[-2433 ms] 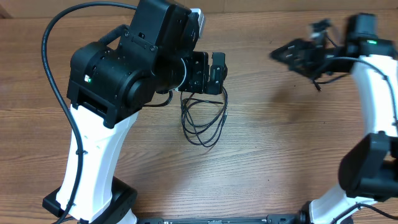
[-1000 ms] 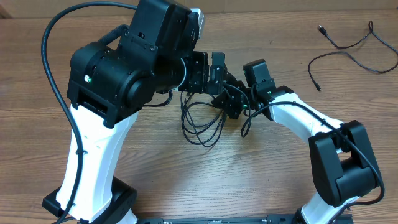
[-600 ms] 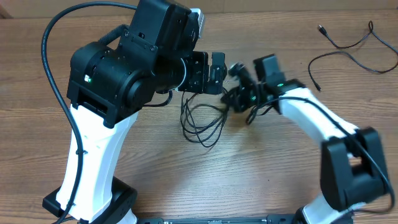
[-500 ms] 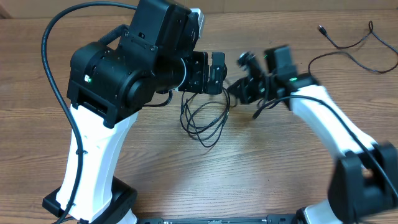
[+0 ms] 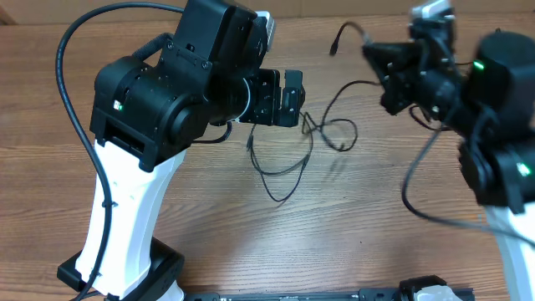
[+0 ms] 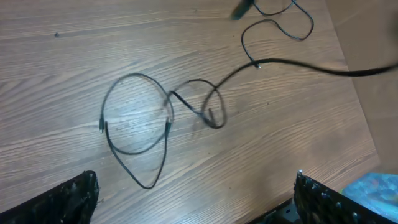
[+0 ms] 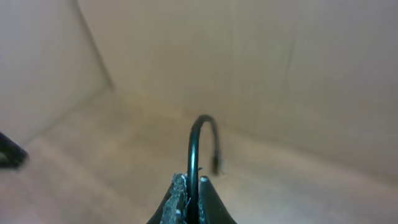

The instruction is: Untangle cables

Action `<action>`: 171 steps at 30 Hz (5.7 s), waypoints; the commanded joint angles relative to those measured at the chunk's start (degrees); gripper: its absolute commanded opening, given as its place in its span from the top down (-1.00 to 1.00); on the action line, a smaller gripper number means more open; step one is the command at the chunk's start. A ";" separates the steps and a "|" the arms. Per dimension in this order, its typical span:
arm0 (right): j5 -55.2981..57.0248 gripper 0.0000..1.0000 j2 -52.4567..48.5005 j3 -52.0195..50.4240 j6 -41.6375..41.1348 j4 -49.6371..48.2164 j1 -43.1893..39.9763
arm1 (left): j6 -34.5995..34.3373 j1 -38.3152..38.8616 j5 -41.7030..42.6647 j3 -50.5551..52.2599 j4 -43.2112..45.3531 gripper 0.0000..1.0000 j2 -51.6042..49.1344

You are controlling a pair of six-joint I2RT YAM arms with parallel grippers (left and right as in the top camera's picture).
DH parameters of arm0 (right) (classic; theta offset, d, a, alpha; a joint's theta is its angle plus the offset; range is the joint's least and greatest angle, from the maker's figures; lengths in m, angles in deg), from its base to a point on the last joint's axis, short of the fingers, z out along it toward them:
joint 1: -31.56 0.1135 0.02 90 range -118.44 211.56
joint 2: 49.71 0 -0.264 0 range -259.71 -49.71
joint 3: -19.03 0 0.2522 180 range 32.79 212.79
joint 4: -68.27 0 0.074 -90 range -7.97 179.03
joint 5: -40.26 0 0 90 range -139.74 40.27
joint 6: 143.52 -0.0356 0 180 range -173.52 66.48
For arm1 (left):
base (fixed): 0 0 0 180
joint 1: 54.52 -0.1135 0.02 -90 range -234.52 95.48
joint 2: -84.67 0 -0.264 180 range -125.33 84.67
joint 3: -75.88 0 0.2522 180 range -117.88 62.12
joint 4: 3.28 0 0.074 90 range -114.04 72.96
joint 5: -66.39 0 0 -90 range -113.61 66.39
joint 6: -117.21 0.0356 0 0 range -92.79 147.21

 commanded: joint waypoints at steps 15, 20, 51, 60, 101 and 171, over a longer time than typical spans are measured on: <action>4.07 0.92 9.05 2.01 -6.23 -21.38 -0.17 | 0.92 0.37 -0.37 0.11 -0.09 -1.00 -0.39; 4.04 0.92 9.05 2.01 -6.21 -24.79 -0.17 | 0.90 0.37 -0.37 0.11 -0.09 -1.00 -0.39; 4.74 0.92 4.04 1.99 -5.99 -43.54 -0.17 | 0.92 0.37 -0.37 0.11 -0.09 -1.00 -0.39; 7.32 0.92 2.21 1.99 -5.99 -42.60 -0.17 | 0.02 0.37 -0.20 0.11 0.04 -1.00 -0.39; 11.58 0.92 2.14 1.95 -5.81 -30.27 -3.89 | 24.90 7.06 9.35 21.94 10.32 0.92 -13.03; -38.42 -1.00 -17.18 1.84 34.95 20.59 0.07 | -27.43 -1.62 -18.51 21.94 13.81 0.92 12.28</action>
